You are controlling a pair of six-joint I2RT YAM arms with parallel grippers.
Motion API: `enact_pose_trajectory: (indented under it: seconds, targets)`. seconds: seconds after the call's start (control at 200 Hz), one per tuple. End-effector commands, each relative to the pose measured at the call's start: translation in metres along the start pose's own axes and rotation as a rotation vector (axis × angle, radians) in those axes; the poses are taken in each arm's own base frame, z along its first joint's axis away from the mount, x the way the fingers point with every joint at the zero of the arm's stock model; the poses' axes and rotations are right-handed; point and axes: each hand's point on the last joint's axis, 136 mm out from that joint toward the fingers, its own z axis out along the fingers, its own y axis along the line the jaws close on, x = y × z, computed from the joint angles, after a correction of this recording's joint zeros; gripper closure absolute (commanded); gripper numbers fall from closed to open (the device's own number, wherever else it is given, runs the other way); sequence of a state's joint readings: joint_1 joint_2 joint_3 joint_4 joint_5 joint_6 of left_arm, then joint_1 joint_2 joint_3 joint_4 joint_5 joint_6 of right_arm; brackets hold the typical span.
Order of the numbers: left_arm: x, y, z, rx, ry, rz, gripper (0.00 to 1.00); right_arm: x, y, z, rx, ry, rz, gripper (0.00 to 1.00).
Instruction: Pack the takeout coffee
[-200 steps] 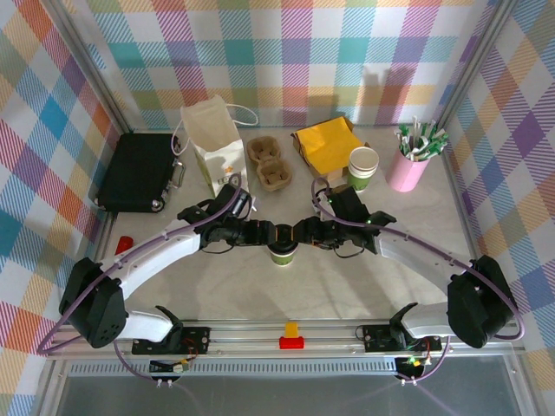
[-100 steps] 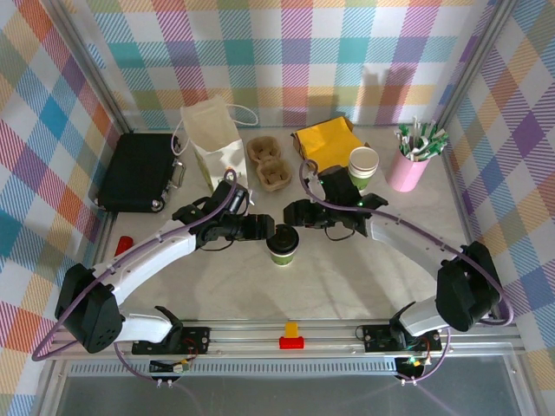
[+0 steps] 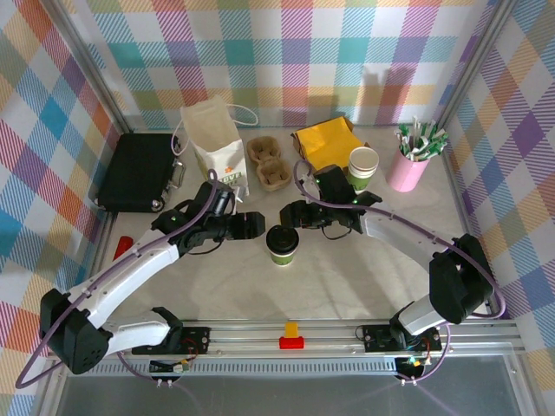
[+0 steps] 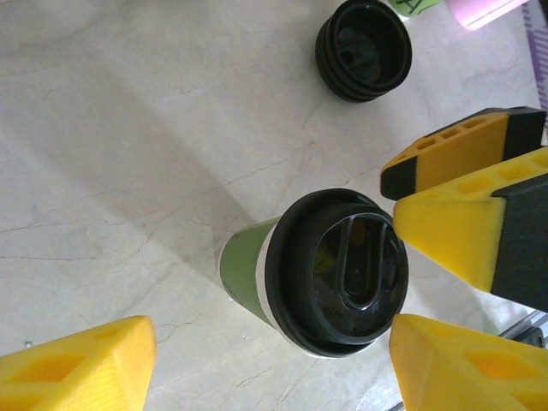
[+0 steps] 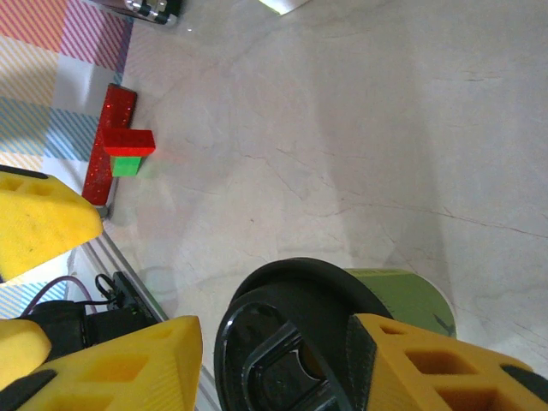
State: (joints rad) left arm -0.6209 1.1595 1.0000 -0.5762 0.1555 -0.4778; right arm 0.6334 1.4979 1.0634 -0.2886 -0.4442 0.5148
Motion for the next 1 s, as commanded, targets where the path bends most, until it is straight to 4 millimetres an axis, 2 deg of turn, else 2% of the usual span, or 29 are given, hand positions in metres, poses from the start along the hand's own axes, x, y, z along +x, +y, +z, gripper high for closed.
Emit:
enact_pose_trajectory:
  seconds: [0.0, 0.46, 0.635, 0.785, 0.995]
  targets:
    - [-0.005, 0.0, -0.011, 0.003, -0.023, 0.001, 0.28, 0.005, 0.009, 0.0, -0.052, 0.006, -0.027, 0.51]
    - [-0.001, 0.008, -0.017, -0.007, -0.034, -0.013, 0.28, 0.016, 0.015, -0.005, -0.075, 0.006, -0.059, 0.51]
    - [0.001, 0.008, -0.011, -0.003, -0.018, -0.02, 0.28, 0.02, 0.015, -0.01, -0.065, 0.002, -0.06, 0.51]
    - [0.004, 0.011, -0.001, -0.018, 0.014, -0.033, 0.27, 0.022, 0.003, -0.019, 0.018, -0.021, -0.04, 0.51]
    - [0.01, 0.011, 0.018, -0.008, 0.062, -0.049, 0.26, 0.032, -0.015, -0.028, 0.116, -0.044, 0.105, 0.5]
